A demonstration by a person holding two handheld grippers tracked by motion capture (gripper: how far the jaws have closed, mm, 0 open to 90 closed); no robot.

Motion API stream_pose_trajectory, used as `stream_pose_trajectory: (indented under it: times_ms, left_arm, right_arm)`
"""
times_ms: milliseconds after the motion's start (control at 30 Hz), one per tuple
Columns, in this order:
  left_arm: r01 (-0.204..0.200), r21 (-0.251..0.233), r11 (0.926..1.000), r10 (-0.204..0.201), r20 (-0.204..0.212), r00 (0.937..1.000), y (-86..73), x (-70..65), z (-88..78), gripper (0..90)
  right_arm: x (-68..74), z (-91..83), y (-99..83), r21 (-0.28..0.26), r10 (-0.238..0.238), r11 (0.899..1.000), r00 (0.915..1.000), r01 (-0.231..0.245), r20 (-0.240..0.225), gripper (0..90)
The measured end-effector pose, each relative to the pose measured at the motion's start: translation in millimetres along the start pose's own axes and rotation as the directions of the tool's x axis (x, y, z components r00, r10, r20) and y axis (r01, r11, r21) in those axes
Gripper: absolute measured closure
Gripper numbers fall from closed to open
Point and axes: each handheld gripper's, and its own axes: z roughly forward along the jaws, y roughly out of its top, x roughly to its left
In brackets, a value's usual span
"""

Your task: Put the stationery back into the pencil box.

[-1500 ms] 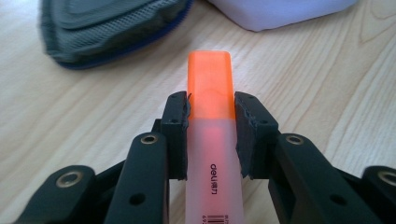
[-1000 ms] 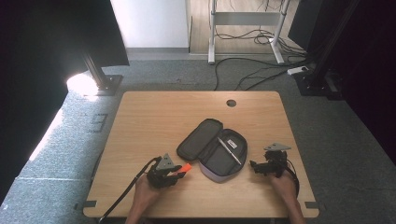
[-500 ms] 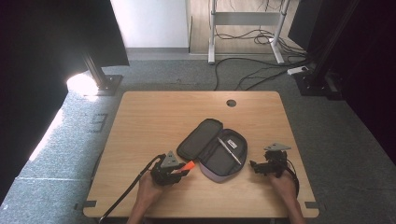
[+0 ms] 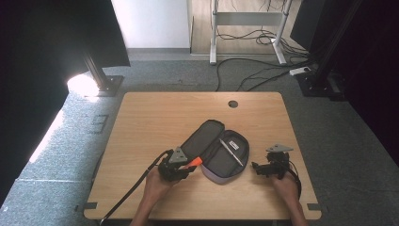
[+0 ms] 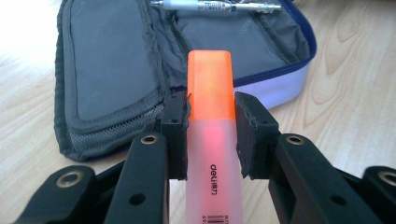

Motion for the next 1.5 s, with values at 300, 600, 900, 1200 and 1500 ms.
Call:
stream_pose_trajectory:
  times_ms: [300,600,900,1200,1500]
  left_arm:
    - [-0.038,0.003,0.9993,0.038,-0.003,0.9993,21.4,-0.5,11.5,66.6]
    - [-0.032,-0.002,0.9995,0.032,0.012,0.9994,38.8,3.5,22.9,66.6]
    - [-0.034,-0.009,0.9994,0.034,0.017,0.9993,54.0,6.0,32.9,66.6]
    - [-0.042,-0.004,0.9991,0.042,0.014,0.999,68.6,5.5,44.2,66.6]
    - [-0.044,-0.013,0.9989,0.045,0.03,0.9986,83.8,4.5,58.1,66.6]
  right_arm:
    - [0.0,0.0,0.0,0.0,0.0,1.0,1.0,0.0,0.0,0.0]
    - [0.0,0.0,0.0,0.0,0.0,1.0,1.0,0.0,0.0,0.0]
    - [0.0,0.0,0.0,0.0,0.0,1.0,1.0,0.0,0.0,0.0]
    - [0.0,0.0,0.0,0.0,0.0,1.0,1.0,0.0,0.0,0.0]
    - [0.1,0.0,0.0,0.0,0.001,1.0,1.0,-0.001,0.001,0.0]
